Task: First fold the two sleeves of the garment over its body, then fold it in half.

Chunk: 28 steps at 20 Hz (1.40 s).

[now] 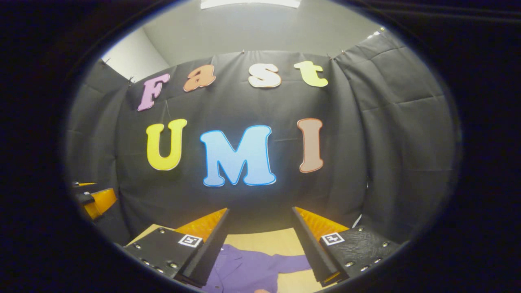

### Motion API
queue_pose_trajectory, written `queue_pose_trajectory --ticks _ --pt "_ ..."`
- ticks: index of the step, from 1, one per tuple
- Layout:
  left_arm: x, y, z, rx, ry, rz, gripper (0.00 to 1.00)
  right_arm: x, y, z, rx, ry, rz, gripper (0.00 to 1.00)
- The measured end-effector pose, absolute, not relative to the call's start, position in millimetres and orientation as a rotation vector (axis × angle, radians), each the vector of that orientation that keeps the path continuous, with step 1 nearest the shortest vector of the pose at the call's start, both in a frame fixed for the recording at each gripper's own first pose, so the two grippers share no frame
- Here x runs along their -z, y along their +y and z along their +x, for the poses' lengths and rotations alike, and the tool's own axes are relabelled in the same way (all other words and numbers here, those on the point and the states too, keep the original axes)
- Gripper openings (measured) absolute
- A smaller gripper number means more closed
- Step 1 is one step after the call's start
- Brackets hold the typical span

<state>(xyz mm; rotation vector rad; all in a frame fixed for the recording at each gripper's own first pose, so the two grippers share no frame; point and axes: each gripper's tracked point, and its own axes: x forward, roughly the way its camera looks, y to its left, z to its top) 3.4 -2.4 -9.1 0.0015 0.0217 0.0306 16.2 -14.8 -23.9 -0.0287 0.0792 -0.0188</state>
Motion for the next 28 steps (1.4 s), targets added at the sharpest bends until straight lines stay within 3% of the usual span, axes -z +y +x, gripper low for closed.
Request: queue_pose_trajectory --ticks 4,6,18,28 --pt "16 -4 6 -0.035 0.032 -0.003 1.00 31 -23 20 0.024 0.092 -0.041 0.90" --pt "19 -6 6 -0.036 0.036 -0.003 0.92 36 -29 24 0.031 0.104 -0.049 0.90" --pt "34 -14 15 -0.060 0.079 0.016 1.00 129 -117 62 0.165 0.271 -0.034 0.91" --pt "46 -30 22 -0.100 0.117 0.034 1.00 237 -208 98 0.311 0.440 0.002 0.91"
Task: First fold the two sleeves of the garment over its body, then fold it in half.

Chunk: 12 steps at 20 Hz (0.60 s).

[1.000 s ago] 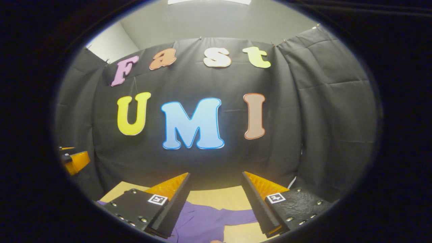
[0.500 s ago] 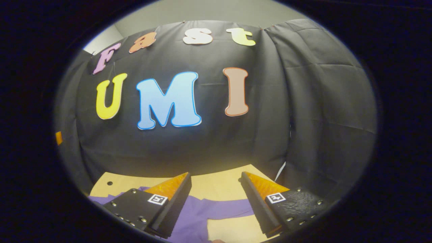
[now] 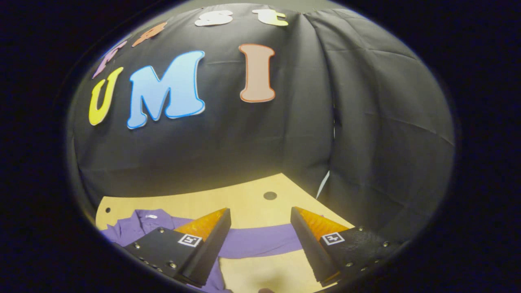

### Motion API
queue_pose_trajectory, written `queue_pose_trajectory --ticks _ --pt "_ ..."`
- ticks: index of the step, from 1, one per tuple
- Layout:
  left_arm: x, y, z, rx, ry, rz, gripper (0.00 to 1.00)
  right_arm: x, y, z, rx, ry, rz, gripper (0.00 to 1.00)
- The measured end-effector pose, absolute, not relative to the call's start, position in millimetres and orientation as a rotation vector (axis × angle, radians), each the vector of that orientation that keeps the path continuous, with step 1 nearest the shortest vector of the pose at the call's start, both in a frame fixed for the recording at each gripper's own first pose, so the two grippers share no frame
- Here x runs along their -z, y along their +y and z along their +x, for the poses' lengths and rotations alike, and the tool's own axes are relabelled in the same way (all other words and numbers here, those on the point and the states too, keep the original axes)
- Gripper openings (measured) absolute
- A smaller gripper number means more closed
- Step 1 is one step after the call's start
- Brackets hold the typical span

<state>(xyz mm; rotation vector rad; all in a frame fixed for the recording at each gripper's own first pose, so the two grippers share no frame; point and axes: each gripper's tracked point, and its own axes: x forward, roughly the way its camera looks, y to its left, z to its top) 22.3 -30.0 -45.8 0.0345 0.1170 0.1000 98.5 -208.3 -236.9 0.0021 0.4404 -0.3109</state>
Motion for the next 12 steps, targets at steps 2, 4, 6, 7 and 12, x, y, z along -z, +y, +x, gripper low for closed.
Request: queue_pose_trajectory --ticks 2,4,6,7,12 --pt "48 -28 24 -0.115 0.127 0.042 1.00 260 -229 104 0.348 0.474 0.001 0.91" --pt "53 -28 23 -0.129 0.138 0.047 1.00 284 -249 111 0.375 0.513 -0.009 0.91" --pt "55 -29 24 -0.143 0.145 0.053 1.00 306 -267 110 0.392 0.555 -0.002 0.91" --pt "56 -30 24 -0.150 0.148 0.056 1.00 316 -272 110 0.403 0.577 0.007 0.91" --pt "62 -32 22 -0.181 0.173 0.056 1.00 371 -309 112 0.462 0.679 0.022 0.91"
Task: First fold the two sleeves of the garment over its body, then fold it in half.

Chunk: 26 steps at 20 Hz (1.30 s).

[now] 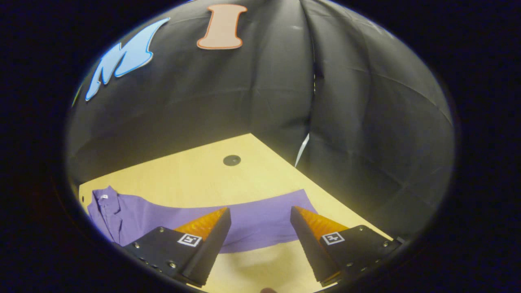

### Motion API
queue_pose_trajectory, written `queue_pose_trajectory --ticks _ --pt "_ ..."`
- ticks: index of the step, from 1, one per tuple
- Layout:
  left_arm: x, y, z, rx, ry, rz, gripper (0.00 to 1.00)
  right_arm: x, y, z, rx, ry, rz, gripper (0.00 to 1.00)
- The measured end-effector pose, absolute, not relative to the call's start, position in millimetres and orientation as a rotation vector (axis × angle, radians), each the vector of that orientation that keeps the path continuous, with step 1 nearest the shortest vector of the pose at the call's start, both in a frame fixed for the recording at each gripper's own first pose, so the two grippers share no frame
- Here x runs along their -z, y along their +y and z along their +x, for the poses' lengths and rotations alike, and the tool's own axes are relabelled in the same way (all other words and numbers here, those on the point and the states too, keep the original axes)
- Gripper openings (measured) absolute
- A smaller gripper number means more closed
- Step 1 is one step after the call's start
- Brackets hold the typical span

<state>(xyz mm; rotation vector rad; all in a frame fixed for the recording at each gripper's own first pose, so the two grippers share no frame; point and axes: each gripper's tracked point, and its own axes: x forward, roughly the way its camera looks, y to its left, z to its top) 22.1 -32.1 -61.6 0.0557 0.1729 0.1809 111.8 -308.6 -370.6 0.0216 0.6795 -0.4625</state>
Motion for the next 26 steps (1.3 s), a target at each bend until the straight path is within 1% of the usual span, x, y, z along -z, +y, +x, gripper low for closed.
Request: queue_pose_trajectory --ticks 3,5,10,11,12,13,14,15,16,17,18,19,20,21,22,25,26 --pt "67 -29 21 -0.208 0.191 0.047 1.00 398 -326 117 0.499 0.740 0.034 0.91" --pt "71 -26 19 -0.226 0.203 0.043 0.98 415 -336 116 0.522 0.772 0.036 0.91" --pt "80 -22 21 -0.258 0.229 0.024 0.92 429 -341 120 0.548 0.857 0.065 0.91" --pt "81 -22 23 -0.260 0.233 0.022 0.92 432 -341 116 0.547 0.874 0.067 0.91" --pt "83 -23 25 -0.259 0.235 0.020 0.97 438 -337 113 0.540 0.893 0.078 0.91" --pt "84 -24 25 -0.258 0.239 0.020 0.97 446 -332 112 0.528 0.908 0.100 0.91" --pt "85 -26 28 -0.256 0.242 0.021 1.00 445 -332 110 0.524 0.894 0.110 0.93" --pt "87 -27 29 -0.254 0.245 0.020 1.00 449 -333 113 0.521 0.885 0.119 0.94" --pt "88 -28 30 -0.251 0.248 0.019 0.97 448 -334 113 0.519 0.861 0.131 0.94" --pt "89 -29 30 -0.248 0.251 0.015 0.97 450 -333 114 0.511 0.851 0.135 0.94" --pt "90 -30 31 -0.245 0.253 0.009 1.00 452 -331 114 0.500 0.837 0.122 0.94" --pt "92 -30 32 -0.242 0.255 0.004 1.00 451 -332 116 0.489 0.831 0.104 0.89" --pt "93 -30 31 -0.241 0.259 0.000 1.00 452 -333 116 0.488 0.830 0.106 0.94" --pt "94 -30 31 -0.242 0.260 -0.002 0.97 449 -329 118 0.476 0.810 0.123 0.94" --pt "93 -28 30 -0.244 0.257 -0.003 1.00 455 -331 121 0.475 0.800 0.116 0.80" --pt "89 -20 25 -0.256 0.252 0.005 1.00 454 -330 120 0.482 0.806 0.135 0.80" --pt "88 -19 24 -0.259 0.250 0.004 1.00 453 -327 121 0.467 0.800 0.147 0.80"
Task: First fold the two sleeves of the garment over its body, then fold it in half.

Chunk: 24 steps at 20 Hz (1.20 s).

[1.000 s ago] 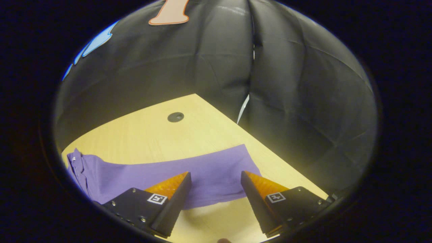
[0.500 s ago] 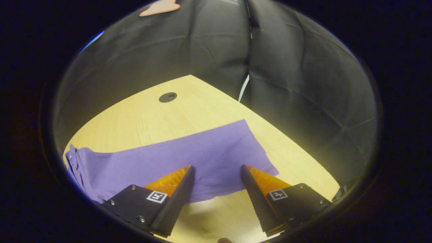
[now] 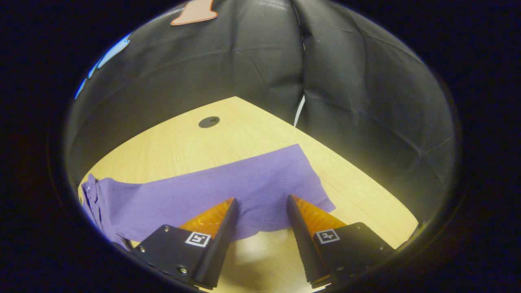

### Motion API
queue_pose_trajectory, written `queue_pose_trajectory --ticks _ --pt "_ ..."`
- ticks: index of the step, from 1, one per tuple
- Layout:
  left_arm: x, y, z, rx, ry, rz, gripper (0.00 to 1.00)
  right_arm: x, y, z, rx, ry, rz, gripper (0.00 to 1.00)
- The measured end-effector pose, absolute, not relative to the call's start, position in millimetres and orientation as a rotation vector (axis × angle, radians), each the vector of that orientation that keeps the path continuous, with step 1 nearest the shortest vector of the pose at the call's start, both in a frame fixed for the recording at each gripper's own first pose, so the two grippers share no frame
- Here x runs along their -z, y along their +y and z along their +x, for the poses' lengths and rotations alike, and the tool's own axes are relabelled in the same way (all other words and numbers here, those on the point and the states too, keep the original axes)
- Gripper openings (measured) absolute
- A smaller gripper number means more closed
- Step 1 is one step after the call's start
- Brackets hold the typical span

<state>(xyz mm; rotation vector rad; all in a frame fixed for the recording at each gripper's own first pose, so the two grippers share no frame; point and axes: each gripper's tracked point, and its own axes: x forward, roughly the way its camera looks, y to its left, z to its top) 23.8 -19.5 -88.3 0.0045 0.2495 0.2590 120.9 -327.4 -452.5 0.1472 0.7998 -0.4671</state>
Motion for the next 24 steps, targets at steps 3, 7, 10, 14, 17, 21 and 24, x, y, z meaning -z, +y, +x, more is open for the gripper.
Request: queue_pose_trajectory --ticks 3,7,10,14,17,21,24 --pt "88 -13 22 -0.272 0.250 0.000 1.00 454 -322 125 0.457 0.801 0.174 0.47" --pt "89 -13 19 -0.274 0.252 -0.015 1.00 451 -317 123 0.498 0.855 0.189 0.12" --pt "87 -10 18 -0.271 0.252 -0.014 1.00 447 -309 123 0.482 0.873 0.194 0.12" --pt "90 -2 17 -0.268 0.254 -0.030 1.00 413 -267 135 0.393 0.810 0.169 0.12" --pt "91 4 13 -0.264 0.255 -0.036 0.92 386 -222 148 0.302 0.763 0.166 0.12" --pt "91 30 0 -0.279 0.248 -0.028 1.00 356 -141 174 0.157 0.715 0.162 0.11" --pt "94 63 -14 -0.307 0.251 -0.037 1.00 336 -71 170 0.039 0.692 0.155 0.12"
